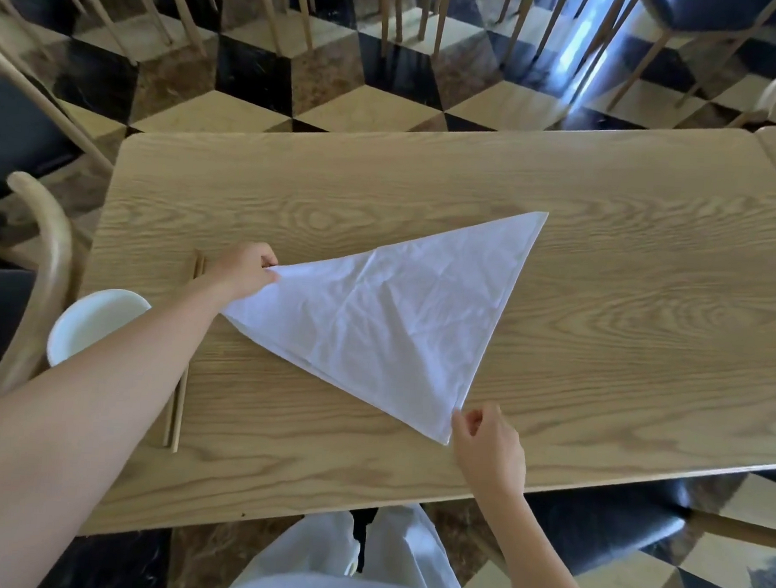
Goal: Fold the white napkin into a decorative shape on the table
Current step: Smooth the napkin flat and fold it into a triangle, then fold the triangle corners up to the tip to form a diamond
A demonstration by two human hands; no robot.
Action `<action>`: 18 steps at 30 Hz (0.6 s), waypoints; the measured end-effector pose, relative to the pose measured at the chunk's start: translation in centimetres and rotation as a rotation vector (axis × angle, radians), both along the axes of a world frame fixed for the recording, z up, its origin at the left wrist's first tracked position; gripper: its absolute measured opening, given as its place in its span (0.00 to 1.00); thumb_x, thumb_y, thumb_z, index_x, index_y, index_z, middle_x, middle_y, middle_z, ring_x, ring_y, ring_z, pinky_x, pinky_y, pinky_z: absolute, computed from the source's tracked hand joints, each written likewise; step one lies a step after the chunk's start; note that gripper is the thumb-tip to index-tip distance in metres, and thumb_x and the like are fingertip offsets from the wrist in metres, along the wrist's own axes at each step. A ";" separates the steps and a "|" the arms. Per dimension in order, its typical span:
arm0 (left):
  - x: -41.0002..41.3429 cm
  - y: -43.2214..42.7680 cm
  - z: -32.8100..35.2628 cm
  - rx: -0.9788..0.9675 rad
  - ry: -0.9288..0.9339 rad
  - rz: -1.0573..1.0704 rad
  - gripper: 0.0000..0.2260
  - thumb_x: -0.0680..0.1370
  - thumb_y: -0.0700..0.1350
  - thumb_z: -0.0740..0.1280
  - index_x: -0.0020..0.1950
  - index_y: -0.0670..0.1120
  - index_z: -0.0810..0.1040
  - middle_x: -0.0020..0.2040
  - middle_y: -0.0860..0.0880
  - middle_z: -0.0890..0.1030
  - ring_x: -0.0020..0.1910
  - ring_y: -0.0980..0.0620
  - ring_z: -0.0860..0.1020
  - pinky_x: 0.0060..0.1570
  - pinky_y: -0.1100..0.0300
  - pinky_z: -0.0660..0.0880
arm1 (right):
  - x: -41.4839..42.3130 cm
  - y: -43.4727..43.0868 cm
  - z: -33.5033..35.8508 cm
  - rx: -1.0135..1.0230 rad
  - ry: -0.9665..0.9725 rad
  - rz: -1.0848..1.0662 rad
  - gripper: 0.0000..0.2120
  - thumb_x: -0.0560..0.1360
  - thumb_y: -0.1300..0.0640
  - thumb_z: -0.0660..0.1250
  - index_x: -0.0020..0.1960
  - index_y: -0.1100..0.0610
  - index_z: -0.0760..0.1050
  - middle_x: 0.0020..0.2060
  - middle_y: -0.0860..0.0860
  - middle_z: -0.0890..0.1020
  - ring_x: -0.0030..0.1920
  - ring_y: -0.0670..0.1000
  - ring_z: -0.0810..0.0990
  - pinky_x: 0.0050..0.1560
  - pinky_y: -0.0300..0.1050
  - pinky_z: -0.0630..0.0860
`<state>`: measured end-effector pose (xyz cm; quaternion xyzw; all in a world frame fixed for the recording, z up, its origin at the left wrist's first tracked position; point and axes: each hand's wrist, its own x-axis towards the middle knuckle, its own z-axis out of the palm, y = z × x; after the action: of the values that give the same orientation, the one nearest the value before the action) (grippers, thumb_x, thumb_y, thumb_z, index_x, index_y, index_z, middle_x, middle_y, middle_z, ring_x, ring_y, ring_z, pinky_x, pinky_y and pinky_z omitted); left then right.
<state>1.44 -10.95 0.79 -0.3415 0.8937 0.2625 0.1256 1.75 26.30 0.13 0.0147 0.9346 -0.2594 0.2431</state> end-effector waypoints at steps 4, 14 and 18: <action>-0.3 5.0 -0.7 -0.252 0.238 0.018 0.16 0.76 0.39 0.62 0.63 0.39 0.73 0.60 0.36 0.76 0.59 0.37 0.73 0.58 0.47 0.68 | -3.2 -2.9 0.9 -0.164 0.282 0.128 0.10 0.79 0.56 0.56 0.54 0.58 0.73 0.47 0.52 0.78 0.50 0.54 0.74 0.47 0.47 0.71; -2.6 19.1 -7.8 -0.315 0.075 -0.147 0.24 0.80 0.52 0.45 0.76 0.50 0.43 0.78 0.49 0.47 0.76 0.50 0.43 0.72 0.44 0.37 | -11.8 -10.5 -6.0 0.043 0.371 0.783 0.24 0.81 0.48 0.46 0.76 0.52 0.49 0.77 0.48 0.49 0.75 0.46 0.42 0.74 0.45 0.38; -2.1 19.1 -8.2 -0.375 0.068 -0.191 0.28 0.77 0.60 0.41 0.75 0.52 0.42 0.76 0.50 0.42 0.75 0.50 0.41 0.71 0.44 0.34 | -15.0 -8.8 -7.4 0.105 0.463 0.850 0.25 0.79 0.44 0.46 0.75 0.46 0.48 0.76 0.44 0.50 0.75 0.45 0.42 0.73 0.46 0.36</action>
<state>-0.70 8.17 -7.38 -0.2637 0.9589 0.0901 0.0540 -13.25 17.51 -7.30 -0.4142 0.8992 -0.0859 0.1120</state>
